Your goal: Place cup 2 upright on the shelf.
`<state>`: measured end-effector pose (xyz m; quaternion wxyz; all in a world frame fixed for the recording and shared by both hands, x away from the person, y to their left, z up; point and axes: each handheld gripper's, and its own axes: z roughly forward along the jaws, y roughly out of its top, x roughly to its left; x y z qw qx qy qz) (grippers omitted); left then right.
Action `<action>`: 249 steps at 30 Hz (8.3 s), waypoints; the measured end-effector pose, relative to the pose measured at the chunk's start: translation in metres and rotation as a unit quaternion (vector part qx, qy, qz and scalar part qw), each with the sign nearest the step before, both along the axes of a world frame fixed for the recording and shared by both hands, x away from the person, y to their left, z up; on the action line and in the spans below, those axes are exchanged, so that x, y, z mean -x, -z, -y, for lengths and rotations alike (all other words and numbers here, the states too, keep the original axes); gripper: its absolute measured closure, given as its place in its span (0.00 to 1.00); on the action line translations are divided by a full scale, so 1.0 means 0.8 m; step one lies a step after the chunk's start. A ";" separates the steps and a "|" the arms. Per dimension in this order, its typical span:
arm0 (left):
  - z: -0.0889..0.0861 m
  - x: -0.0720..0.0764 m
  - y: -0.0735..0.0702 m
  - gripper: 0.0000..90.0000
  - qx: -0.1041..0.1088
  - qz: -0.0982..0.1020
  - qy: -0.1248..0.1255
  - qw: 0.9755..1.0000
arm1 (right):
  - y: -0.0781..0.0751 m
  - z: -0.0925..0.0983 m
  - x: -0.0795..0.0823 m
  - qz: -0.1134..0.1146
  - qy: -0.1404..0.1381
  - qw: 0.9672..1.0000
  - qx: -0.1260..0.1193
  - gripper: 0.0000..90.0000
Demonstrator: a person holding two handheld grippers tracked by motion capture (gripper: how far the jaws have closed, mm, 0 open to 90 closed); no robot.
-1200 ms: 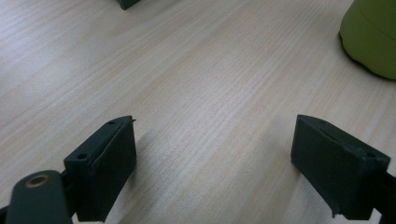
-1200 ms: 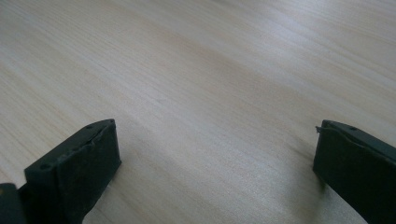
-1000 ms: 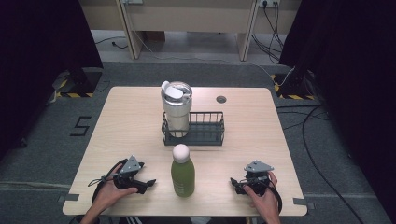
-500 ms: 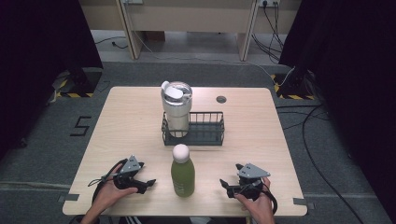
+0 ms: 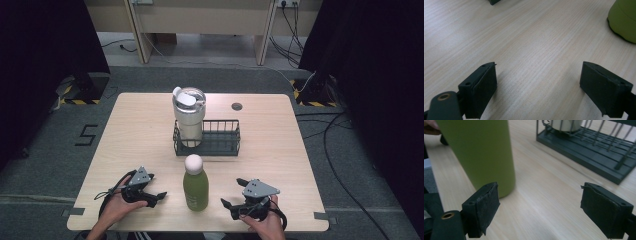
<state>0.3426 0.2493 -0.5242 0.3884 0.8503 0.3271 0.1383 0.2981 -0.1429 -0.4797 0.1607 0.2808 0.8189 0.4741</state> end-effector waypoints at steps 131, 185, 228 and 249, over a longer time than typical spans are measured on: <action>0.000 0.000 0.000 0.15 0.001 0.000 -0.001 1.000 | -0.007 -0.078 -0.036 0.061 -0.068 0.992 -0.081 0.23; 0.000 0.000 0.000 0.15 0.001 -0.001 0.000 1.000 | -0.085 -0.032 -0.118 0.078 0.037 0.994 -0.071 0.23; 0.000 0.000 0.000 0.15 0.001 0.000 -0.001 1.000 | -0.120 -0.033 -0.174 0.093 0.071 0.991 -0.063 0.23; 0.000 0.000 0.000 0.15 0.001 0.000 -0.001 1.000 | -0.124 -0.046 -0.219 0.091 0.088 0.990 -0.060 0.23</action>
